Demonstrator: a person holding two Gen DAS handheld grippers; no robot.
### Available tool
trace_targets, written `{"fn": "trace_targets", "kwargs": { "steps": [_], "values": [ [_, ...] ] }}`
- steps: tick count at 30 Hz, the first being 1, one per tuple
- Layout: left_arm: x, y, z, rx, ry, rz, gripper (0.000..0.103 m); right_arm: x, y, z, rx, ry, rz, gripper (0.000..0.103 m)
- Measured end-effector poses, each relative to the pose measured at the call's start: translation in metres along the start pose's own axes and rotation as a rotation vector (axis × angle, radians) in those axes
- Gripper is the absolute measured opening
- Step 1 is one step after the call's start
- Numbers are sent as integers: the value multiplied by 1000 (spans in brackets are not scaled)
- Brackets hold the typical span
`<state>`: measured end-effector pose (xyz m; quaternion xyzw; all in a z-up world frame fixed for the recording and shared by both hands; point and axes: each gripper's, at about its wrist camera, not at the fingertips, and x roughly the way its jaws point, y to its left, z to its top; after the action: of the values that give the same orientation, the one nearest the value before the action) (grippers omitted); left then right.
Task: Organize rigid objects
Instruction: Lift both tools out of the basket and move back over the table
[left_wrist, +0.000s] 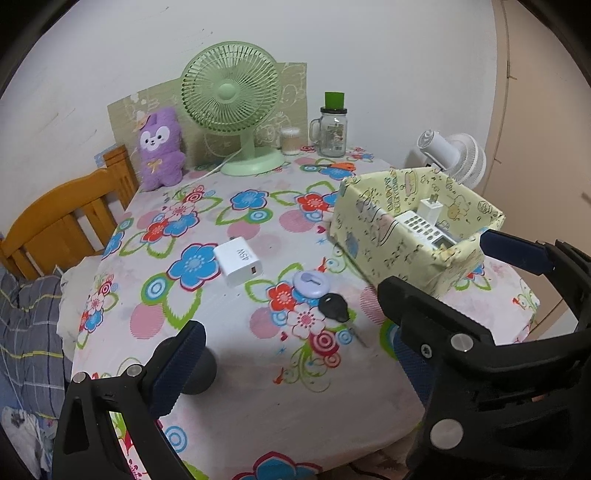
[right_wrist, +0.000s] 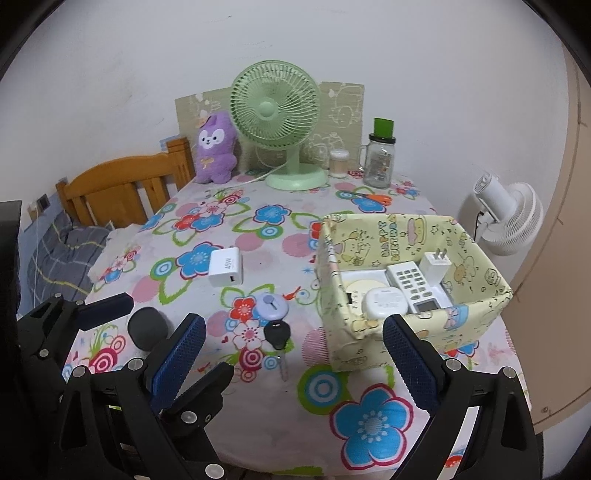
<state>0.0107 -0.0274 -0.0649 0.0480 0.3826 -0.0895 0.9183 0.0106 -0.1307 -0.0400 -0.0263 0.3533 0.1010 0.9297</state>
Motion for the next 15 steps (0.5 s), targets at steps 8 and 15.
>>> {"fn": "trace_targets", "kwargs": {
  "steps": [8,15],
  "values": [
    [15,12,-11,-6,37,1,103,16,12,-9,-3,30,13,90],
    [32,21,-17,-15,63,-7,103,35,20,-15,-7,55,9,83]
  ]
}}
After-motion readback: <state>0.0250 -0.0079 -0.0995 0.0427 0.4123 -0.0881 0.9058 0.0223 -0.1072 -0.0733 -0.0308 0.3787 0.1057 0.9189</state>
